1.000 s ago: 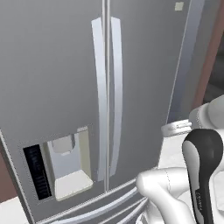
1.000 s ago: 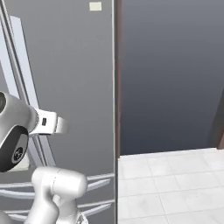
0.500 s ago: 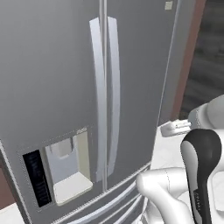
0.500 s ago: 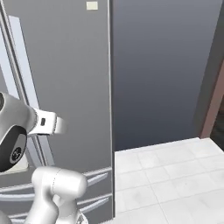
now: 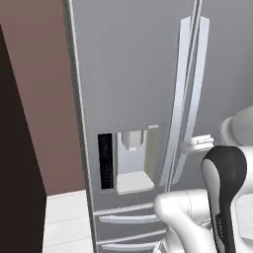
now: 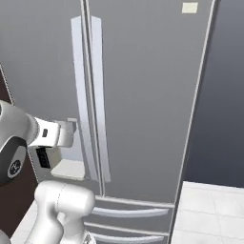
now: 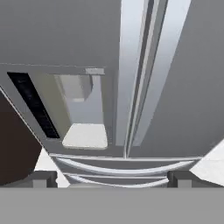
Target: Navigate to the fridge.
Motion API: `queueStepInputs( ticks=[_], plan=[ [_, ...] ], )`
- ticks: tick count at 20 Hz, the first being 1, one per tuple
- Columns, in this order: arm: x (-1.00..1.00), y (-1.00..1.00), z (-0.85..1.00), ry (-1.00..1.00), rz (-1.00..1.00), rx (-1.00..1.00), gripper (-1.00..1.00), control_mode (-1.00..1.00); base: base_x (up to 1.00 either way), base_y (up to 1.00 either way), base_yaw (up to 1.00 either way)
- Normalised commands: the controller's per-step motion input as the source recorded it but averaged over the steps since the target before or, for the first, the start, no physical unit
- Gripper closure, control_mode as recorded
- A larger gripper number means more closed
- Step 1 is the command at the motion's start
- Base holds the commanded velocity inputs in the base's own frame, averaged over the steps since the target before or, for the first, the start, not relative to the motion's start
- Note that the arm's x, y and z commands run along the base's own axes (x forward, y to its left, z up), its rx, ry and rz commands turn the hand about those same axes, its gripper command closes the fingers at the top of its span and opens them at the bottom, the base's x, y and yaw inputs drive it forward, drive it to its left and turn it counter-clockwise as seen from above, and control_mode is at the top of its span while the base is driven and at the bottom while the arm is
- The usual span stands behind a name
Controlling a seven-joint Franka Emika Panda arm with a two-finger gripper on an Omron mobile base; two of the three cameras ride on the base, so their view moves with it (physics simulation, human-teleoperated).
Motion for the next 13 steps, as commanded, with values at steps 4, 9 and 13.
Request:
queueStepInputs(
  ticks=[4,9,13],
  plan=[
    [0.00,0.00,0.00,0.00,0.00,0.00,-1.00,1.00,0.72,0.40,0.59],
    [0.00,0.00,0.00,0.00,0.00,0.00,-1.00,1.00,1.00,-0.05,0.10],
    [0.00,0.00,0.00,0.00,0.00,0.00,-1.00,1.00,1.00,-0.59,-0.06]
  ],
)
